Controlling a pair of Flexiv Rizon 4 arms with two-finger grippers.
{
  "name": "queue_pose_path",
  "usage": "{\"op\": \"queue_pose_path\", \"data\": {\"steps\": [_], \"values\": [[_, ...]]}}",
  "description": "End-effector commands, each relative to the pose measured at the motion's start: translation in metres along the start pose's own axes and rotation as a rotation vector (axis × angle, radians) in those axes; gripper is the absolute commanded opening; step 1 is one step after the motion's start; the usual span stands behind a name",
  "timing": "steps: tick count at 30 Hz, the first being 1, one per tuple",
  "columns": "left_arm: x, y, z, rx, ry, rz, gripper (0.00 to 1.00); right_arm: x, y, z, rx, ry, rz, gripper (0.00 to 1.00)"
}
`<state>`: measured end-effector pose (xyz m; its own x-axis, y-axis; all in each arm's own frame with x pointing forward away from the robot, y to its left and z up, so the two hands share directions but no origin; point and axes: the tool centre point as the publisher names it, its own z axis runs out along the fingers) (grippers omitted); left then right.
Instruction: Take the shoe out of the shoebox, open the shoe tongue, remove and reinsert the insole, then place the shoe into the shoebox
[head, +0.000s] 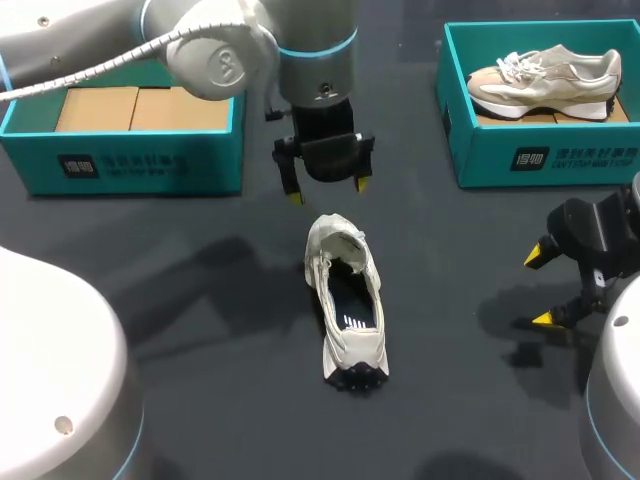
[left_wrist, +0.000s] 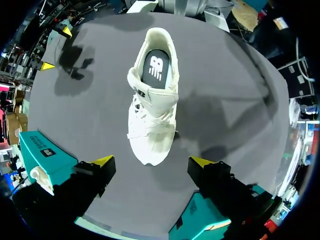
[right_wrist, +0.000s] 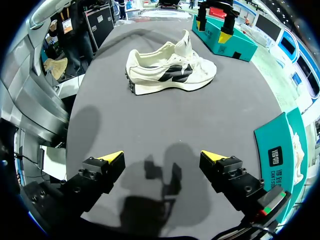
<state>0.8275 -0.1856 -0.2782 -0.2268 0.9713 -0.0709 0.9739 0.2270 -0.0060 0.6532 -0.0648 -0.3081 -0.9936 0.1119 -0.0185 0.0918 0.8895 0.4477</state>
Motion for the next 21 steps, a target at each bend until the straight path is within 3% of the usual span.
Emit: {"op": "queue_pose_path", "data": {"steps": [1,8,21], "values": [[-0.002,0.010,-0.006,0.011,0.009,0.019,0.50,0.002,0.000,0.000,0.003,-0.003,0.000,1.00],[-0.002,0.016,-0.009,0.082,-0.007,0.075,0.43,0.002,0.000,0.000,0.003,-0.003,0.000,1.00],[-0.004,-0.023,0.011,0.142,-0.018,0.186,0.42,0.002,0.000,0.000,0.003,-0.003,0.000,1.00]]}}
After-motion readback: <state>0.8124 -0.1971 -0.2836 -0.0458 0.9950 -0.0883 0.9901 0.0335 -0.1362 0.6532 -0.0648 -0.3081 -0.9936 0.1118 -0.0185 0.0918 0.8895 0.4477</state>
